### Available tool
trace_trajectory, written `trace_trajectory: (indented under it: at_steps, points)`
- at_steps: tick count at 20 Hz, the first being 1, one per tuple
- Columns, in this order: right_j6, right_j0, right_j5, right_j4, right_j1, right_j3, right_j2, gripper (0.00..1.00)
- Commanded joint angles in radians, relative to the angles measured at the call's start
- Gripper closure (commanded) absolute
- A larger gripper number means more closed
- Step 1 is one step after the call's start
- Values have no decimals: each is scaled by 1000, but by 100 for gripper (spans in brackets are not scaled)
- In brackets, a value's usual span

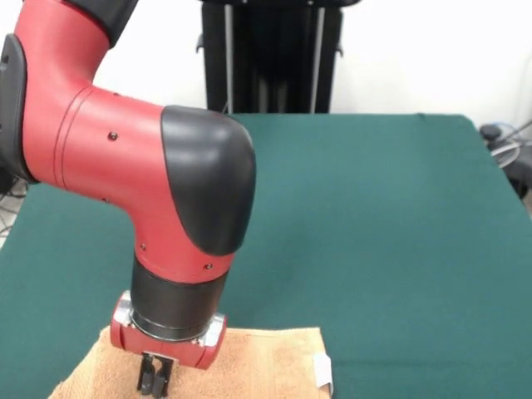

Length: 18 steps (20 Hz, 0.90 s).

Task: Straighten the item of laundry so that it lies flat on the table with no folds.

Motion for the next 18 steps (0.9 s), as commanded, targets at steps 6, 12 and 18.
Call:
trace_trajectory:
  at_steps: [6,12,18]
  points:
    - [-204,-116,-120,-48,-167,325,215,100]
    - [-116,-112,-59,-70,-337,614,172,100]
    - [4,-82,-87,-92,-471,854,134,100]
